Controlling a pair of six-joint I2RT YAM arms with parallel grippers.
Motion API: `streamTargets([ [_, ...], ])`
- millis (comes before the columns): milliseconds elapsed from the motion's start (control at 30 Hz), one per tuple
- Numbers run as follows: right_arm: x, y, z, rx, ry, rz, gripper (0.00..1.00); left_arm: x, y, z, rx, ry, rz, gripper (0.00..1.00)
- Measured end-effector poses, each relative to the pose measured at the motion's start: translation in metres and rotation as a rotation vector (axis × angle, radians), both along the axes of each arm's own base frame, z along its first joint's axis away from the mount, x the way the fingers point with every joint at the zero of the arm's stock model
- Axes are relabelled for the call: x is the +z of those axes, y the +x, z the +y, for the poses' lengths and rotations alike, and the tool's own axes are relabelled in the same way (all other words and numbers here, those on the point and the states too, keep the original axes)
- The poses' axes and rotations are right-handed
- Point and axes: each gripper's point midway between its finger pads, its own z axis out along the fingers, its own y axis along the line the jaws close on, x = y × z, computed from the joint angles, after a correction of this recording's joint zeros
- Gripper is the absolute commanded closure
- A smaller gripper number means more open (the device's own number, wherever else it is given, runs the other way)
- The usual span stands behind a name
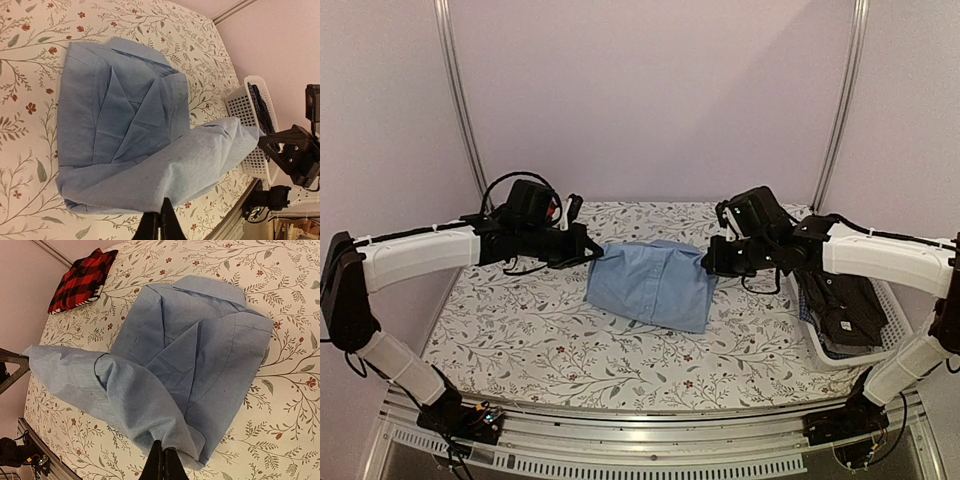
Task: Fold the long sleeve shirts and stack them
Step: Fold the 2/3-rectangle-folded shirt at the center of the board.
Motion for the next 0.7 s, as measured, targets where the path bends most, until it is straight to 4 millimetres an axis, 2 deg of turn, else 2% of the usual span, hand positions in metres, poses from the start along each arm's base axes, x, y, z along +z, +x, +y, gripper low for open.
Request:
streamTargets([
  [267, 0.019, 0.016, -0.007, -0.019, -0.004, -0.042, 1.0, 0.016, 0.019, -0.003, -0.013, -0.011, -0.034, 1.0],
  [467, 0.026, 0.035, -0.023, -0.06, -0.01, -0.06, 1.0, 0.026, 0.042, -0.009, -0.025, -0.024, -0.058, 1.0],
  [600, 0.02, 0.052, -0.035, -0.088, -0.024, -0.054, 1.0, 0.02, 0.065, -0.016, -0.031, -0.02, -0.057, 1.0],
  [700, 0.004, 0.067, -0.044, -0.108, -0.039, -0.029, 1.0, 0.007, 0.086, -0.023, -0.04, -0.015, -0.047, 1.0],
])
